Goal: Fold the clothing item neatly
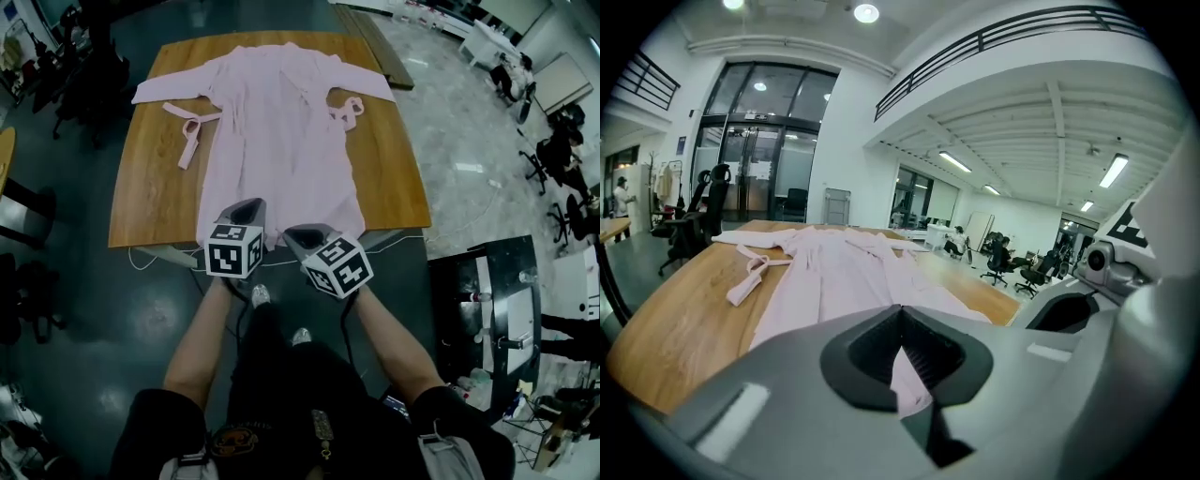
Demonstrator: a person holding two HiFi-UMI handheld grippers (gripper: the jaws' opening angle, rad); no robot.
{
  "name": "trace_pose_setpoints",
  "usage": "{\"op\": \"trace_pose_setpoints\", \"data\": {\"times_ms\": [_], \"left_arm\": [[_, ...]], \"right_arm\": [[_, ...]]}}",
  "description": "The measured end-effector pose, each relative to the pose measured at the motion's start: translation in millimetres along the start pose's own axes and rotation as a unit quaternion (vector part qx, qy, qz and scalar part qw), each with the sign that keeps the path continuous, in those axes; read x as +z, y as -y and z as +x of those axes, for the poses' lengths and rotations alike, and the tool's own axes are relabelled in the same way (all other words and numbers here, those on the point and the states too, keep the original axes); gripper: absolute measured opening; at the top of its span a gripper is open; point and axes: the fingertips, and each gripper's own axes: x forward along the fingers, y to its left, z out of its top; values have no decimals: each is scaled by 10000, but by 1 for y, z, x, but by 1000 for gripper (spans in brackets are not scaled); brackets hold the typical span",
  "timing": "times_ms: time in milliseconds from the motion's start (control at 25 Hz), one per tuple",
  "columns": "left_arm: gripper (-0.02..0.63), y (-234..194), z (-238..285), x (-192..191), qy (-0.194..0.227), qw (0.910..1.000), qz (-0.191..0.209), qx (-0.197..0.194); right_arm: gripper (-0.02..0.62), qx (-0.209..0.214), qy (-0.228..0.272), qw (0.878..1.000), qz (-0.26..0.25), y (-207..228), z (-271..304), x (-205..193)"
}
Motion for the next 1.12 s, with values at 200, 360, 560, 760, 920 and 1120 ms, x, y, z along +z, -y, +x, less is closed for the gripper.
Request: {"op": "trace_pose_setpoints", "data": {"times_ms": [200, 360, 560, 760, 920, 1120], "left_arm": [[6, 9, -31, -20, 11, 9995, -114, 285], [6, 12, -50, -31, 19, 9988, -175, 458], [6, 7, -61, -48, -103, 9979, -218, 601], [6, 14, -53, -69, -411, 9976, -146, 535], [6, 19, -42, -83, -633, 9971, -55, 414], [6, 15, -29, -92, -789, 9962, 20, 374]], "right_arm": [[8, 452, -206, 9984, -277, -40, -9, -25], [8, 694, -453, 9956, -446, -62, -8, -47], [8, 810, -817, 9921, -502, -74, 0, -80], [9, 641, -1319, 9881, -470, -57, 17, -123], [59, 502, -1438, 9875, -411, -47, 26, -143], [69, 309, -1247, 9915, -187, -25, 15, -139]]}}
